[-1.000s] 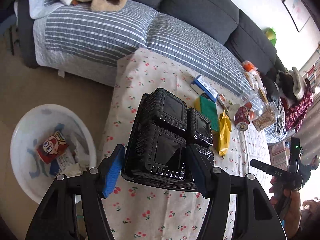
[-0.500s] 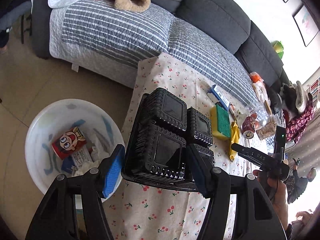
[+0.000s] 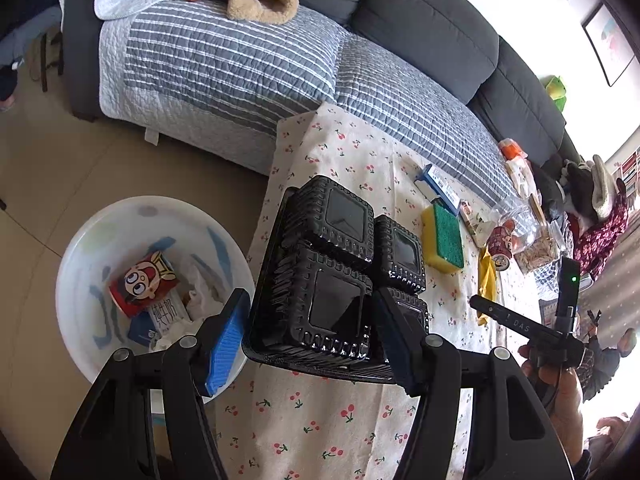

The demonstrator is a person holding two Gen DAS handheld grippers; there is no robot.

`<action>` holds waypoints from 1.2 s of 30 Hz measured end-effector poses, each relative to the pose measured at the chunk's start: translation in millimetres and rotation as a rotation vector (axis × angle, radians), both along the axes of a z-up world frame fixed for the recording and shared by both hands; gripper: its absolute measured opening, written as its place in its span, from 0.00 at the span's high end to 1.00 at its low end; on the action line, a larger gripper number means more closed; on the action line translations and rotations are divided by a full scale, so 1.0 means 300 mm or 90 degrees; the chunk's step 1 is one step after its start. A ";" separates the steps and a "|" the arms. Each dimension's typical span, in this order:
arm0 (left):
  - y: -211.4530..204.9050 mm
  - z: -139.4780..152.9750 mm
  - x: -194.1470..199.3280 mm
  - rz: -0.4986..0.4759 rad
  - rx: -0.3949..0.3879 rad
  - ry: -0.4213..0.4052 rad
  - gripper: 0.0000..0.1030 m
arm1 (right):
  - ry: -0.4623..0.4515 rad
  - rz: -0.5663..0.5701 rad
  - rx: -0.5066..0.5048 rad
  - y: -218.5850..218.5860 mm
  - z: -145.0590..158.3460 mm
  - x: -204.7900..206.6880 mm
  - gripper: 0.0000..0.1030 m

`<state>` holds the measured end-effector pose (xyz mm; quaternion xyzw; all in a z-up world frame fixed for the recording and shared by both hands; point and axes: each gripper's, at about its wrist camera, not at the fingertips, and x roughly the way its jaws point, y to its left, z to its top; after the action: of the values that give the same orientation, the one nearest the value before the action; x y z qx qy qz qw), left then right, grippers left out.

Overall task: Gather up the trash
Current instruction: 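Lift the black tray with the left gripper while the right grasps the yellow snack packet, then carry the black tray over the bin and open the left gripper, then carry the yellow snack packet over the bin and open the right gripper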

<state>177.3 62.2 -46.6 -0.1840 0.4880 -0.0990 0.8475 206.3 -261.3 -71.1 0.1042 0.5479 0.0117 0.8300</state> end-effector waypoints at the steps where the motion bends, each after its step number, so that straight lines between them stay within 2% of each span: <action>1: 0.002 0.002 -0.002 0.001 0.002 -0.001 0.36 | -0.002 0.002 -0.003 -0.002 0.011 -0.009 0.52; 13: 0.143 0.017 -0.075 0.043 0.031 -0.010 0.36 | -0.023 0.060 -0.020 0.039 0.138 -0.186 0.52; 19: 0.271 0.002 -0.116 0.102 0.059 0.001 0.36 | -0.015 0.101 -0.015 0.130 0.140 -0.247 0.52; 23: 0.344 -0.032 -0.117 0.136 0.074 0.023 0.36 | -0.015 0.131 -0.015 0.208 0.131 -0.260 0.52; 26: 0.370 -0.068 -0.099 0.152 0.104 0.043 0.35 | -0.011 0.148 -0.016 0.263 0.112 -0.262 0.52; 29: 0.380 -0.108 -0.078 0.158 0.133 0.079 0.28 | -0.007 0.161 -0.015 0.306 0.095 -0.260 0.52; 30: 0.385 -0.114 -0.077 0.160 0.138 0.086 0.18 | -0.006 0.165 -0.014 0.319 0.092 -0.260 0.52; 31: 0.388 -0.114 -0.078 0.158 0.140 0.085 0.13 | -0.006 0.169 -0.013 0.333 0.091 -0.261 0.52; 36: 0.399 -0.078 -0.115 0.140 0.185 0.059 0.09 | -0.011 0.195 -0.012 0.404 0.095 -0.265 0.52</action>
<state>142.8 182.0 -70.0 -0.1163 0.5129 0.0741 0.8473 127.0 -139.9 -42.6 0.0111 0.5504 0.1338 0.8240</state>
